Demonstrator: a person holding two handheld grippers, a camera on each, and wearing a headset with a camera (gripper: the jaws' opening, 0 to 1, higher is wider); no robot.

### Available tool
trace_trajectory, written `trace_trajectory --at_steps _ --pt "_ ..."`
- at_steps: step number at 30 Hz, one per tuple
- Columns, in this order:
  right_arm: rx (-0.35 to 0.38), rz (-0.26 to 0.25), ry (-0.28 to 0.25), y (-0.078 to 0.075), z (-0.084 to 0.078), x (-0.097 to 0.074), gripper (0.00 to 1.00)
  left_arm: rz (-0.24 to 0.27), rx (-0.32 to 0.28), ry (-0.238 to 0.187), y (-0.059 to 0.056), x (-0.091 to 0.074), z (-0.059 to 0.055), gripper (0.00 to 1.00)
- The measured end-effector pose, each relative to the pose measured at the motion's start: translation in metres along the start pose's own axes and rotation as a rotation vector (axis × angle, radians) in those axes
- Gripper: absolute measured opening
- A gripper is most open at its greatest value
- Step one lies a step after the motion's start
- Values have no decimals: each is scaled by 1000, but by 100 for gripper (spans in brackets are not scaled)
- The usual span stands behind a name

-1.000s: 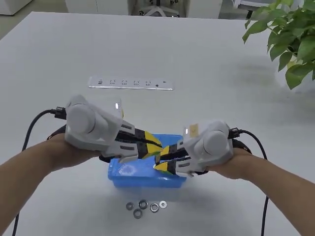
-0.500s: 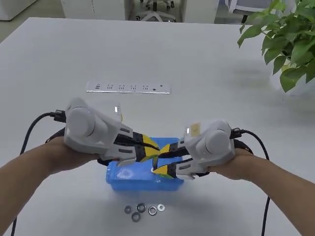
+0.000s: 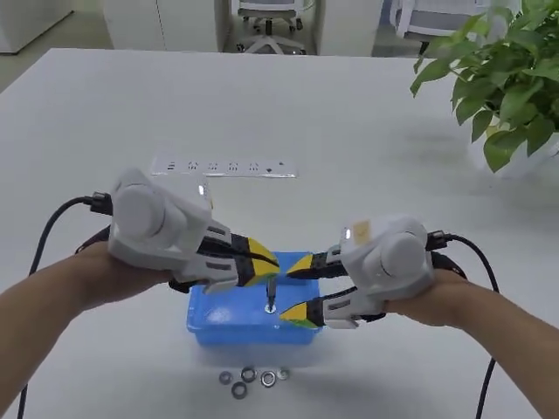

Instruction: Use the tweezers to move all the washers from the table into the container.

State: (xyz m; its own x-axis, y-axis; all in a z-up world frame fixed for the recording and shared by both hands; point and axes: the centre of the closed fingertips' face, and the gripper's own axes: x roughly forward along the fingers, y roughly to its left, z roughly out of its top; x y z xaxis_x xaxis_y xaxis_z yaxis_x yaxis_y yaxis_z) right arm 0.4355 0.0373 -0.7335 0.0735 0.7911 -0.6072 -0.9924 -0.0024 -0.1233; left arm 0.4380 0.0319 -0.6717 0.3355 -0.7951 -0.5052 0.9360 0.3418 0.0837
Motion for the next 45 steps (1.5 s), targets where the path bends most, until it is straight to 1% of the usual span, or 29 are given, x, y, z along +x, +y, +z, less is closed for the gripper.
trace_trajectory --at_steps 3,8,9,12,15,18,21,27,31,35,39,41,45 --pt "7 -8 3 3 0 -6 40 4 -3 -2 -1 -3 3 4" --pt "38 -25 8 7 -2 -15 46 8 -2 1 -3 -8 7 4" --pt "56 -29 4 8 -2 -17 49 12 -4 7 -3 -9 7 4" --pt "75 -39 7 10 -3 -22 55 14 -12 10 -4 -12 9 4" --pt "93 -51 -6 13 -3 -28 57 14 -7 11 -7 -16 13 4" --pt "105 -57 -11 15 -4 -31 61 12 -7 4 -10 -19 19 4" --pt "117 -61 -28 20 -4 -36 64 8 -4 6 -13 -20 22 4" --pt "128 -75 -55 24 -2 -41 70 -8 16 7 -23 -23 29 4" --pt "128 -77 -57 28 -1 -44 74 -16 23 3 -27 -24 34 4" --pt "134 -85 -72 30 1 -46 78 -24 26 5 -30 -24 34 4" --pt "137 -94 -59 33 -3 -47 86 -33 30 5 -35 -24 35 4" --pt "143 -96 -59 35 -3 -47 88 -38 34 5 -38 -24 36 4" --pt "151 -117 -64 35 -5 -48 98 -52 37 -1 -44 -22 36 4"
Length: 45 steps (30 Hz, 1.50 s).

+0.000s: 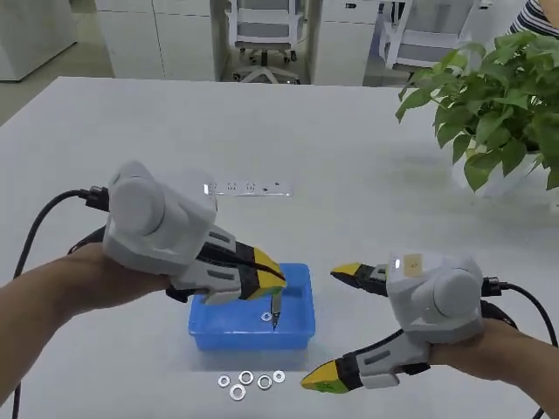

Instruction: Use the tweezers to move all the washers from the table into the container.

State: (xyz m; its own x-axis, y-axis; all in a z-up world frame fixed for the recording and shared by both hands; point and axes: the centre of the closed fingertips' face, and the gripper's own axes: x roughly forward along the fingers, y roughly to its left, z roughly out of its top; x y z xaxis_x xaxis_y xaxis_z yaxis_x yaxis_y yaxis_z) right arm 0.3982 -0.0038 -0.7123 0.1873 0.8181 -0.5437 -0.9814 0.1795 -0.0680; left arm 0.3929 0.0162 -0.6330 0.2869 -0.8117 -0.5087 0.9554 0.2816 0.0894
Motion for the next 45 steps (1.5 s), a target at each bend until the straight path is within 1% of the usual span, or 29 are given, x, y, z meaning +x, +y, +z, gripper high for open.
trace_trajectory --at_steps 2,6,9,14,18,24,28,33,40,45 --pt "7 -6 -5 0 0 -1 100 -6 3 0 -3 2 -1 4" --pt "13 -14 -9 1 -1 -2 100 -16 11 3 -8 5 -2 4" --pt "5 -11 8 3 -5 -2 100 -22 18 4 -11 8 -3 4" --pt "-7 -6 16 7 -8 -2 98 -33 17 2 -14 12 -6 4" --pt "-9 5 12 12 -9 -1 96 -43 26 9 -17 15 -10 4" --pt "0 9 24 16 -15 0 96 -59 34 13 -22 21 -18 4" --pt "1 13 30 19 -18 -1 94 -64 24 11 -24 25 -25 5" --pt "7 14 38 21 -22 -1 94 -71 6 18 -27 30 -35 5" --pt "13 15 45 24 -26 -2 94 -77 -10 29 -30 36 -44 5" --pt "17 17 50 27 -29 -2 93 -80 -15 33 -32 38 -47 5"
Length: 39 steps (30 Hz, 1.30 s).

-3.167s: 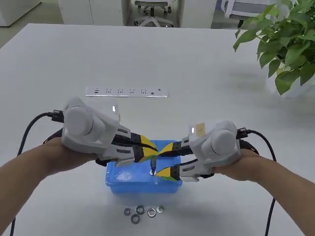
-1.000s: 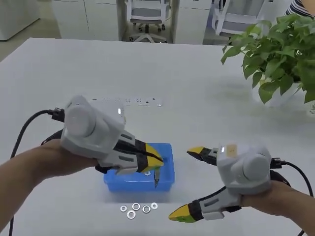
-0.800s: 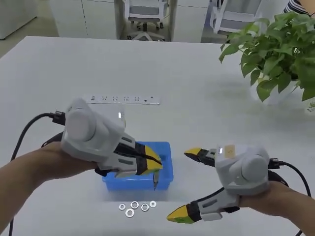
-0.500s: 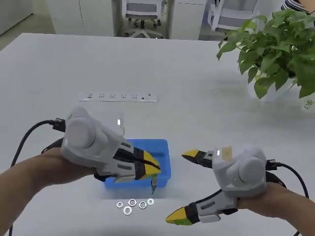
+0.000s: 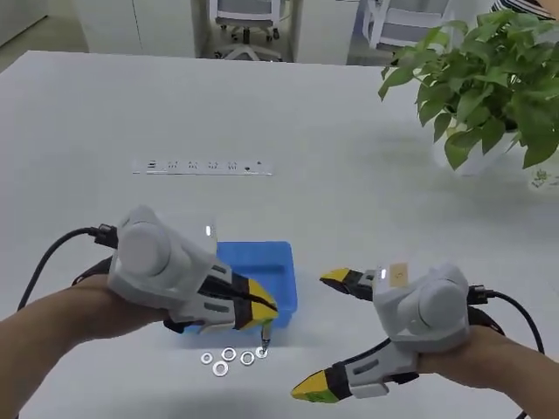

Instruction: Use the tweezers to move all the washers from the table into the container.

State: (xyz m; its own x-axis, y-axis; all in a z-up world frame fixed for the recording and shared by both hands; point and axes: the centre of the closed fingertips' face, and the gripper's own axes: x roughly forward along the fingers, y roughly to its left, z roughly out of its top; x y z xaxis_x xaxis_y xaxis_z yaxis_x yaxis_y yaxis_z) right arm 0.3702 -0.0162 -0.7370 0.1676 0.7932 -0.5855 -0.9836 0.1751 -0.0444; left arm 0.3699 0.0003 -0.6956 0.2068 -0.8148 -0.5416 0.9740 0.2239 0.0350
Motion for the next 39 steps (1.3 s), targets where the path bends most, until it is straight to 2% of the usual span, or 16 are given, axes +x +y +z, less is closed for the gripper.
trace_trajectory --at_steps 5,8,17,21,26,31,39 --pt "5 2 6 1 -3 0 93 -2 -6 11 -1 2 -6 5" --pt "5 3 6 2 -3 1 93 1 -15 -1 0 2 -5 5" --pt "7 6 8 4 -3 1 92 -6 -11 -1 -3 2 -3 5" --pt "6 7 8 4 -3 1 92 -9 -10 9 -4 2 -6 5" --pt "-2 12 6 4 -2 1 90 -13 -11 1 -5 1 -6 5" --pt "-32 34 -5 9 1 3 82 -28 0 6 -7 0 -7 5" --pt "-94 74 1 15 3 8 61 -34 5 6 -6 -1 -7 5"
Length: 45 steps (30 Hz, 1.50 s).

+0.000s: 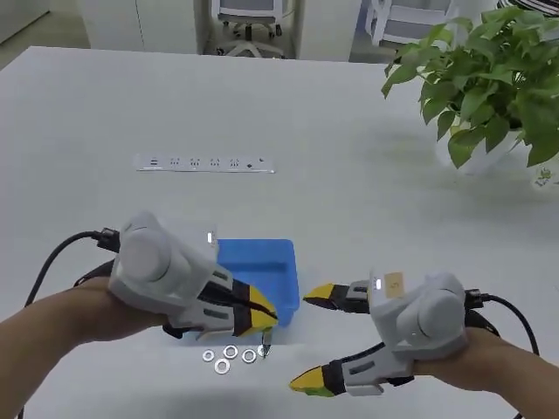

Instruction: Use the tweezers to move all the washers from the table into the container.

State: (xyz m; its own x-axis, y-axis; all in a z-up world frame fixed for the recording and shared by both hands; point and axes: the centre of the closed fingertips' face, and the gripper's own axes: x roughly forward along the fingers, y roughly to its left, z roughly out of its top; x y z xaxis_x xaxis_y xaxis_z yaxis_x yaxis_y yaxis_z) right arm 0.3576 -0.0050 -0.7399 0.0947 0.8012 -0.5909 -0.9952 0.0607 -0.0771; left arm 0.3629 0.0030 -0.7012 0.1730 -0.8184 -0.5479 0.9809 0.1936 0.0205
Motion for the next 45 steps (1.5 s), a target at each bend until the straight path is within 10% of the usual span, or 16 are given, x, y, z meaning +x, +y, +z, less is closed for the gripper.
trace_trajectory --at_steps 11,45 --pt "-85 51 31 2 1 16 33 -2 -4 -1 0 0 0 5" --pt "-145 157 72 4 -5 50 9 2 -23 -19 -2 -1 0 5"
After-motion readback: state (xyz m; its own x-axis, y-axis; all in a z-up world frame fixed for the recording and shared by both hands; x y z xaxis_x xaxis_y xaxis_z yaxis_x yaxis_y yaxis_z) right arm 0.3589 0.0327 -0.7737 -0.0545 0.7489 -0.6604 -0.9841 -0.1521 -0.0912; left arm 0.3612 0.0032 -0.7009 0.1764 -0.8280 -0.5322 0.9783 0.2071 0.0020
